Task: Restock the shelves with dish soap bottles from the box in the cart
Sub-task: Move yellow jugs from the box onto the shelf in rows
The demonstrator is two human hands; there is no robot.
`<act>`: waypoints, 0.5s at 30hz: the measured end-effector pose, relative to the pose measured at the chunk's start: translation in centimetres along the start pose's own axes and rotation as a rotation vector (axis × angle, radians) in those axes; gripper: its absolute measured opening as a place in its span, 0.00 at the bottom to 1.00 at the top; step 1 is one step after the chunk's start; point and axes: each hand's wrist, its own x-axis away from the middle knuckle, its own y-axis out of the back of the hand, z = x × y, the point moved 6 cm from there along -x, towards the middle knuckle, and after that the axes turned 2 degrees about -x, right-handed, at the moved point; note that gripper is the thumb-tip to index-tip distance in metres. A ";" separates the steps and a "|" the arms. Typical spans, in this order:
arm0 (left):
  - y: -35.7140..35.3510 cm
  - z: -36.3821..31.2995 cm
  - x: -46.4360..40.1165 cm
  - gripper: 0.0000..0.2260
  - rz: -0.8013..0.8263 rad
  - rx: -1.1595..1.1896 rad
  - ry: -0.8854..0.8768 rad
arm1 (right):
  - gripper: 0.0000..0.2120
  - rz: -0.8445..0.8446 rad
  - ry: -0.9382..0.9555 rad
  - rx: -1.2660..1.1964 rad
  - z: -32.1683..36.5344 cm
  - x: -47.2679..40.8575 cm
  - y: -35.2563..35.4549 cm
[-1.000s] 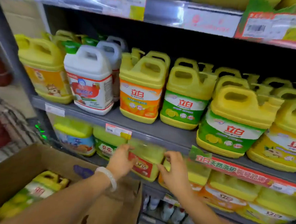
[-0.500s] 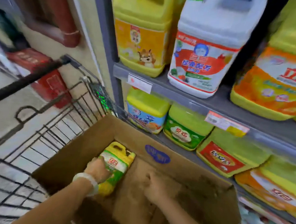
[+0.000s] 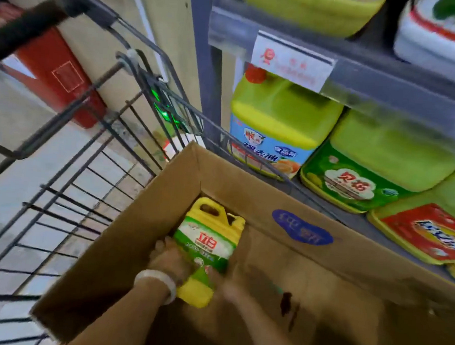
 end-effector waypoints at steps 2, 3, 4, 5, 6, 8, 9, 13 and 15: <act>-0.5 -0.1 -0.4 0.42 0.027 0.028 0.026 | 0.53 -0.059 -0.015 -0.069 -1.6 -2.3 0.0; -1.1 -0.3 -0.4 0.41 0.070 0.027 0.004 | 0.53 -0.070 -0.027 -0.042 -1.9 -2.7 0.2; -1.6 -0.5 -0.6 0.39 0.106 0.021 -0.043 | 0.48 -0.078 -0.033 0.026 -1.3 -2.1 0.7; -2.2 -0.5 -0.8 0.39 0.139 0.003 -0.068 | 0.42 -0.087 -0.062 0.070 -1.4 -2.0 1.0; -2.6 -0.4 -1.1 0.43 0.155 0.010 -0.085 | 0.37 -0.081 -0.063 0.091 -1.1 -1.7 1.4; -3.1 -0.6 -2.0 0.50 0.151 0.069 -0.080 | 0.33 -0.028 -0.076 0.076 -1.4 -2.1 1.9; -3.2 -0.8 -2.2 0.50 0.159 0.079 -0.075 | 0.32 0.011 -0.073 0.058 -1.5 -2.2 2.0; -3.1 -1.5 -1.1 0.46 0.162 0.110 -0.075 | 0.27 0.079 -0.119 -0.054 -2.7 -1.5 1.8; -3.1 -1.2 -0.3 0.44 0.150 0.128 -0.039 | 0.29 0.034 -0.151 -0.087 -3.7 -0.8 2.2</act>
